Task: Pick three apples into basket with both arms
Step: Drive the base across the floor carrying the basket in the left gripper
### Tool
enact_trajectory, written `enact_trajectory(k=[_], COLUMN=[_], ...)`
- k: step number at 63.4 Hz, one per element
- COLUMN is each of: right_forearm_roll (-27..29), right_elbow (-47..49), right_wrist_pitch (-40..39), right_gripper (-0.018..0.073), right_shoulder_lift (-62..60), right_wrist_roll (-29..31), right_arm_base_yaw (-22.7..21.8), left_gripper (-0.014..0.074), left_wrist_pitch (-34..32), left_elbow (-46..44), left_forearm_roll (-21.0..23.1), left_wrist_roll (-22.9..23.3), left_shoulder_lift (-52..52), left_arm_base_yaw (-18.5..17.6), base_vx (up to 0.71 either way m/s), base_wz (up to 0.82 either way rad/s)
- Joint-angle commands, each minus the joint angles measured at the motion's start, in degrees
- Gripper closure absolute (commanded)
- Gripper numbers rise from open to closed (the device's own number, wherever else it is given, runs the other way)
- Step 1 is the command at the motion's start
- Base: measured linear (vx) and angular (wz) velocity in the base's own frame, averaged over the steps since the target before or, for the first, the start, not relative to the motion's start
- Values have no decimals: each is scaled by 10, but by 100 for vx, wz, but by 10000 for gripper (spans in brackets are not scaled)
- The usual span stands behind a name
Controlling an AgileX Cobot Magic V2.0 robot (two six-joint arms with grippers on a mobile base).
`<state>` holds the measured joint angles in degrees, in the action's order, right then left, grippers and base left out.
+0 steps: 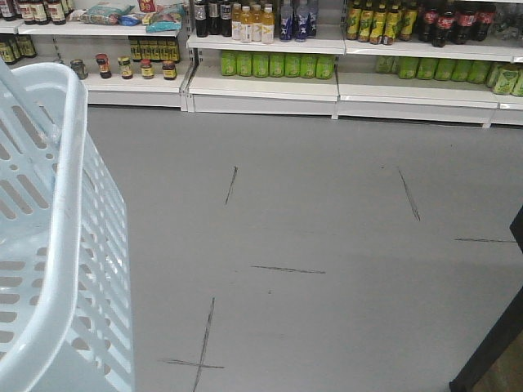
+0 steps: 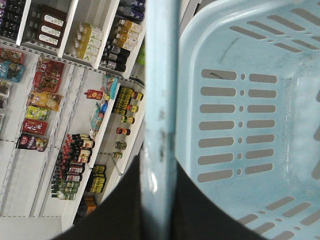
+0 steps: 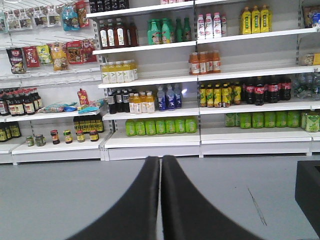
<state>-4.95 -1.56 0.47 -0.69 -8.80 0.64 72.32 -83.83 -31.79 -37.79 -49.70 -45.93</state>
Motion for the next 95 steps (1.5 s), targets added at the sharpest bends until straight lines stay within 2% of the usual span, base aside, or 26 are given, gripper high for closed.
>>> enact_trajectory(k=[1,95], right_forearm_roll=[-2,-2], right_elbow=[-8,-8], right_wrist_pitch=[-44,-44], right_gripper=[568,568], right_shoulder_lift=[-7,-7], right_wrist_roll=[0,0], right_arm_base_yaw=[0,0], left_gripper=[603,603], left_wrist_pitch=[-47,-45], left_elbow=[-16,-16], left_forearm_roll=[-20,-20], left_wrist_roll=[7,7], left_shoulder_lift=[1,1], left_arm_base_yaw=[-2,-2], base_vx=[6,2], base_wz=[0,-2])
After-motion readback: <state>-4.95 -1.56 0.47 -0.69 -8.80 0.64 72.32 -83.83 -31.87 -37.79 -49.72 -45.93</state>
